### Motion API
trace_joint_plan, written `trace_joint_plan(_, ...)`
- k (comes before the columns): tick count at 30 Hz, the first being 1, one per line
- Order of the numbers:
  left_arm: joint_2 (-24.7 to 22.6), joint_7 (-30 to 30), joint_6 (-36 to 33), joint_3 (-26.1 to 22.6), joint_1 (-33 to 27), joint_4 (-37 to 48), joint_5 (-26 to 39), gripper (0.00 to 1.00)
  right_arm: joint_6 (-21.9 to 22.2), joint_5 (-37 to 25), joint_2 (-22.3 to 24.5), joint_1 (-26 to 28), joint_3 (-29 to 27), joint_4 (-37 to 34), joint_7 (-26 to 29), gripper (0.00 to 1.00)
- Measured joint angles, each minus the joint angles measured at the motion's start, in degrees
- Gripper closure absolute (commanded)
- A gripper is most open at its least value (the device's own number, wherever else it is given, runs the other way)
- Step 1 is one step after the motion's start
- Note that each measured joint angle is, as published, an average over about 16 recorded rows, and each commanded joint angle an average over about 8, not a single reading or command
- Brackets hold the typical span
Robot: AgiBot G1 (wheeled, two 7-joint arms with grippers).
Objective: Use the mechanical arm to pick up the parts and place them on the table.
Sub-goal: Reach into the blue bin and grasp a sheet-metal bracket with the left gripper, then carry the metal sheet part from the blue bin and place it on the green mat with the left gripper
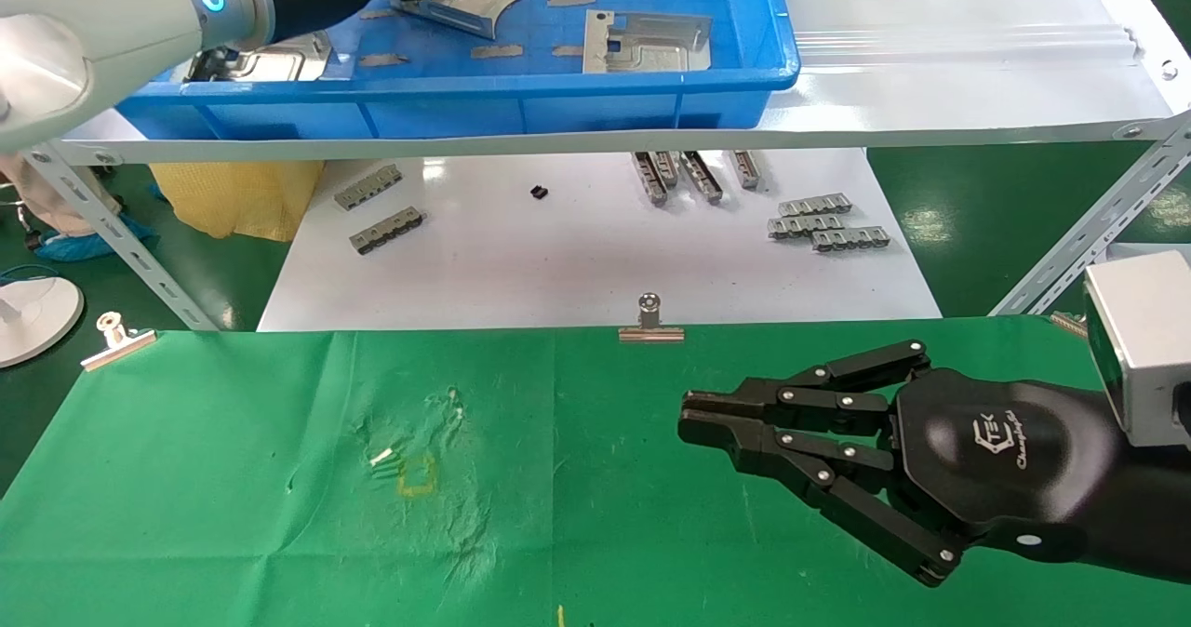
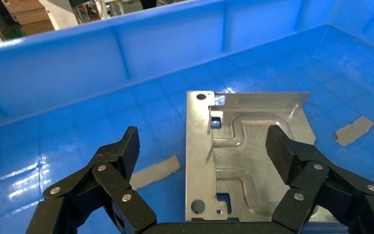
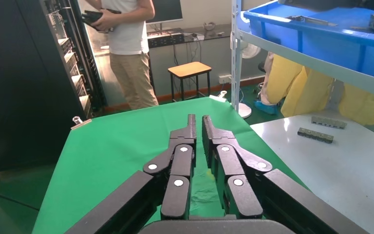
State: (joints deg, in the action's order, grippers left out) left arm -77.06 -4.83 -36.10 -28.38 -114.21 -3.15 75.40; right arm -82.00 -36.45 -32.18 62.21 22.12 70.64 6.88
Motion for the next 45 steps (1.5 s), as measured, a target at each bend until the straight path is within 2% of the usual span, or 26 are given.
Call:
trace_joint_plan(33,-0.5,-2.8,3.2,-1.7,1.6,-1.7,-1.0,1.0,0.0,0.0,0.0,0.0,0.0,0.0,0.0,0.0)
trace_joint_plan(45,0.8,-1.3,-0.5,-1.7,0.6,-2.5,-2.4,1.0,0.0,0.0,0.0,0.0,0.0,0.0,0.0,0.0)
